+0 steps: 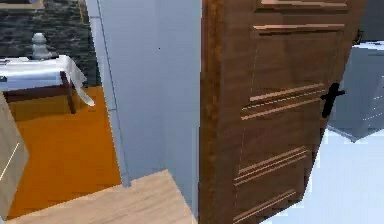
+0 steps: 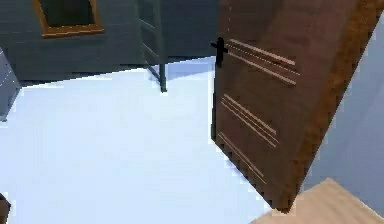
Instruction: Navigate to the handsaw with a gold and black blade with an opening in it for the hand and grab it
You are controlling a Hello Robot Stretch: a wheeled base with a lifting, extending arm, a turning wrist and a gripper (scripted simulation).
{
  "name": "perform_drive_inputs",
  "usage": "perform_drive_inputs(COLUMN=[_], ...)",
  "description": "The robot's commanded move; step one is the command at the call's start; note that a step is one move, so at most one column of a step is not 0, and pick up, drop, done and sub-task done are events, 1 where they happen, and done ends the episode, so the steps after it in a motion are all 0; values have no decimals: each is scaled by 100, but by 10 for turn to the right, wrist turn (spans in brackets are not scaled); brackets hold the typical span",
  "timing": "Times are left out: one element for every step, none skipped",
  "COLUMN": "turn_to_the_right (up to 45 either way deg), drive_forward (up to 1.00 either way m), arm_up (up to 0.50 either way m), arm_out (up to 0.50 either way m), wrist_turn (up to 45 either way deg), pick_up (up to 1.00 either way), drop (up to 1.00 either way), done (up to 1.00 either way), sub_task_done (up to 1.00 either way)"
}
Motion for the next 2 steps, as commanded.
perform_drive_inputs(turn_to_the_right=[-390,0], drive_forward=[0,100], arm_up=[0,0], arm_out=[0,0], wrist_turn=[0,0], pick_up=[0,0], drop=[0,0], done=[0,0], sub_task_done=[0,0])
